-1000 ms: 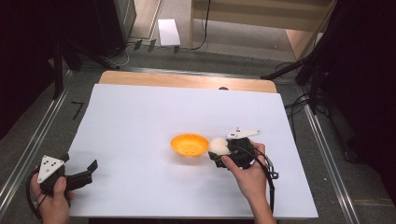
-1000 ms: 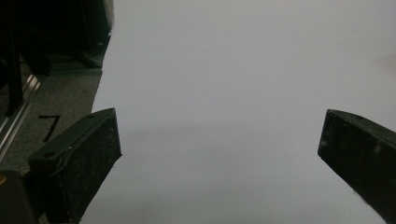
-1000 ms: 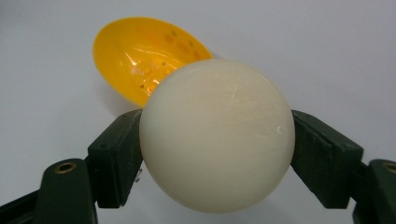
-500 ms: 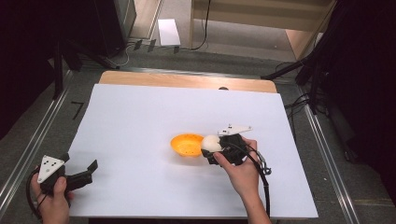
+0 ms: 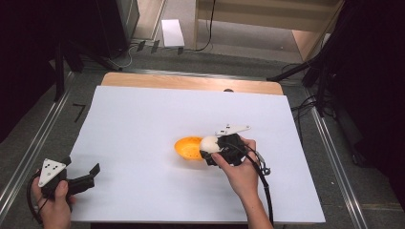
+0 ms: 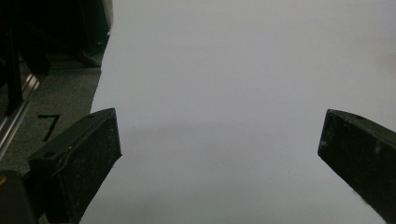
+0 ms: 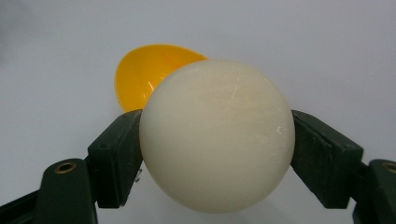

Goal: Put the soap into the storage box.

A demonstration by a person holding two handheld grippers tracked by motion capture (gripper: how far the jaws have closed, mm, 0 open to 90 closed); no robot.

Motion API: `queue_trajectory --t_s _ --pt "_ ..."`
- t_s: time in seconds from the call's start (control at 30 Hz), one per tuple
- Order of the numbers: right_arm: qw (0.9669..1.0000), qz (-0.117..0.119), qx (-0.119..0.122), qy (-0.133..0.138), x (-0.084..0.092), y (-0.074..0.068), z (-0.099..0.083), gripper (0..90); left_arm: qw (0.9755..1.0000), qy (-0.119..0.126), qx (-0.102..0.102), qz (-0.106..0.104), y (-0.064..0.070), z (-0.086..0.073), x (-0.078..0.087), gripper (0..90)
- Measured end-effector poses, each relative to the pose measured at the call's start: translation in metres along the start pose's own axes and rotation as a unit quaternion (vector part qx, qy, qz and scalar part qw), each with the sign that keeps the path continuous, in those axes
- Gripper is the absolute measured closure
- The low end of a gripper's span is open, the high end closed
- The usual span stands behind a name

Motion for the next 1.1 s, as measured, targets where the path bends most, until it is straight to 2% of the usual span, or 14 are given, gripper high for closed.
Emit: queue_trajectory --t_s 0.47,1.1 --pt "1.0 0.001 0.008 0.0 -0.01 -0.006 0.009 23.2 1.0 0.0 0.0 0.0 0.0 0.0 0.0 0.0" --pt "0.9999 0.007 -0.003 -0.01 -0.028 -0.01 0.014 23.2 1.0 -0.001 0.001 -0.001 0.0 0.0 0.0 0.0"
Point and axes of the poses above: each handheld gripper's, and its own axes: x roughly backward along the jaws, z roughly out of its top, y roughly to its right, the point moved 4 cm from there along -x, roughly forward along the jaws, and after that the axes turned 7 degrees about x, right-handed, at the moved point
